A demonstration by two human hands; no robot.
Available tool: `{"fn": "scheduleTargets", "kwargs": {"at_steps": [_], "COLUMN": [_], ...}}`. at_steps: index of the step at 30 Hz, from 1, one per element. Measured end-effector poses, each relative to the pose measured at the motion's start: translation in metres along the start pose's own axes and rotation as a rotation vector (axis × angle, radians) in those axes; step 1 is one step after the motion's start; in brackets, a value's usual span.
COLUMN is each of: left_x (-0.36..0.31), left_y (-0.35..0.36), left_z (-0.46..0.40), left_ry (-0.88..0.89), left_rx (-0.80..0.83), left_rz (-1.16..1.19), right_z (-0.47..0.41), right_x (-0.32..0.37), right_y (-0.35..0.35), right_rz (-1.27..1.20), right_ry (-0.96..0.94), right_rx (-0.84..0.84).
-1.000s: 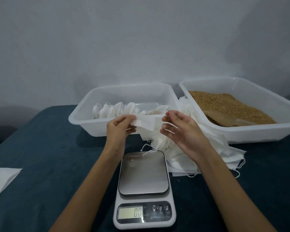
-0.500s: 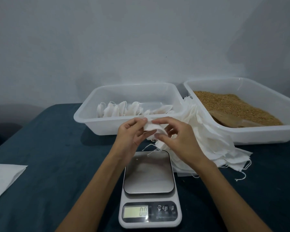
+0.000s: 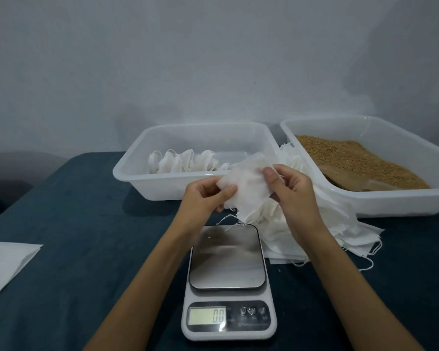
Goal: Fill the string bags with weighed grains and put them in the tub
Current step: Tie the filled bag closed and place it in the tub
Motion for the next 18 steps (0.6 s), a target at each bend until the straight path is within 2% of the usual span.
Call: {"fn": "scheduleTargets", "kwargs": {"at_steps": [4,9,11,14,18], "left_x": [-0.002,-0.001,-0.001,-0.006,-0.007], "left_y": [0.003,-0.002,-0.001,0.003,0.008], "left_z": [0.001,0.000,0.000,0.002,0.004], "left_ry": [-0.006,-0.021,-0.016,0.041,0.062], "left_rx": [0.061,-0.020,-0.041,-0.028,0.038], "left_rz": [0.042,0.076,0.076,0.077,0.098], "right_z": [-0.001,0.006,0.009,0.011,0.014], "right_x": [0.001,0.014,0.012,-0.002,-0.010], "right_y": [-0.006,-0.005,0.005,0.025,0.033], "right_rz": [-0.038,0.388,0.326,0.211,0.197], "right_ry": [0.008,-0.300,-0.318,-0.128,-0.006], "right_rx": [-0.077,-0.178,-0.061,0.148,0.265]}}
Point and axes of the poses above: each hand's wrist, its own z-axis away from the middle knuckle, its own y-axis out of the palm, x = y × z, the point moved 6 cm from there along -z, towards the middle knuckle, and after that the axes turned 10 degrees about -z, right-handed, at the moved point
